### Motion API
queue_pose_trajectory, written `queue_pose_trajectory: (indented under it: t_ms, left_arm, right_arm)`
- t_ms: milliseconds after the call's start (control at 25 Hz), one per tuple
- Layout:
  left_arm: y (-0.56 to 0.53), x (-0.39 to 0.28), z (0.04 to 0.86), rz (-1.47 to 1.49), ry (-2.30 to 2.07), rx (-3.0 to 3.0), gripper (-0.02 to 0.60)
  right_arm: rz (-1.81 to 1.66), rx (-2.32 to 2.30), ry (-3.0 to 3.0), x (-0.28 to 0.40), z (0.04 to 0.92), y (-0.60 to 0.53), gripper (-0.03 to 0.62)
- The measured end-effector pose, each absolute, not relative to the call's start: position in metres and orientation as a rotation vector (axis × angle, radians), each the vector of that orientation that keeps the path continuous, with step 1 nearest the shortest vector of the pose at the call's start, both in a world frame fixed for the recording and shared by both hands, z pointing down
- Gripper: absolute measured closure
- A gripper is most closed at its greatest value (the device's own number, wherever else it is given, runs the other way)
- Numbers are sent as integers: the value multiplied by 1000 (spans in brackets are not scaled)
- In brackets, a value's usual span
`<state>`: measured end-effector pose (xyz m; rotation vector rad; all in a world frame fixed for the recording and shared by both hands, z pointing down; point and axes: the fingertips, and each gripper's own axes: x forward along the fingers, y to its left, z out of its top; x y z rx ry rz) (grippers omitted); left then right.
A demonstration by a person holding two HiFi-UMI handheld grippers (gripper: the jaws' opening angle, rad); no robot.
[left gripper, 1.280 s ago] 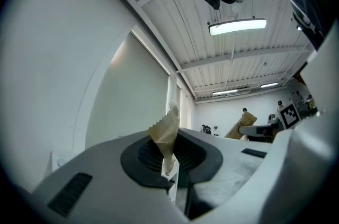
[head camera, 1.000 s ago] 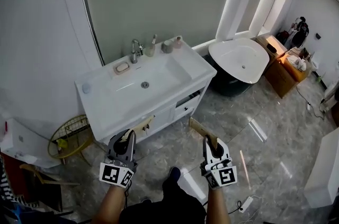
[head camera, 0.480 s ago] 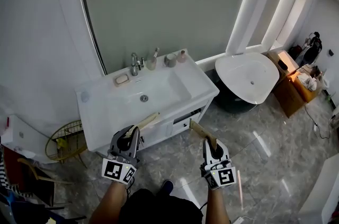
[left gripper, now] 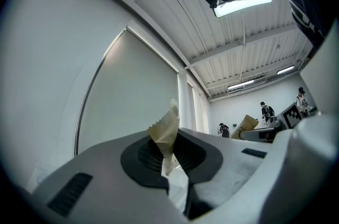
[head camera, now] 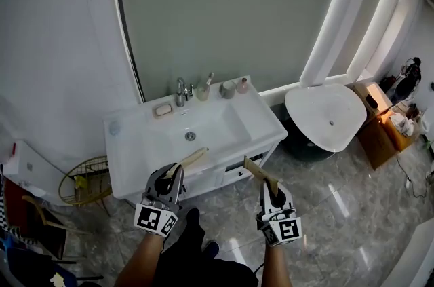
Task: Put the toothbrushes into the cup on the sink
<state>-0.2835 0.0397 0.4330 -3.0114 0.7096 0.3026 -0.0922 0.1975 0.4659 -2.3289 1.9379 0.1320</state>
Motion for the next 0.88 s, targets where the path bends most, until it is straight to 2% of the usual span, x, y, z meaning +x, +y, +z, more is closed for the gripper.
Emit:
queue_pose_trajectory:
  t_ms: [880]
  left_arm:
    - [-18,-239,449,310,627,-3069,537]
  right_arm:
    - [125,-2388,1848,-54,467,138,546]
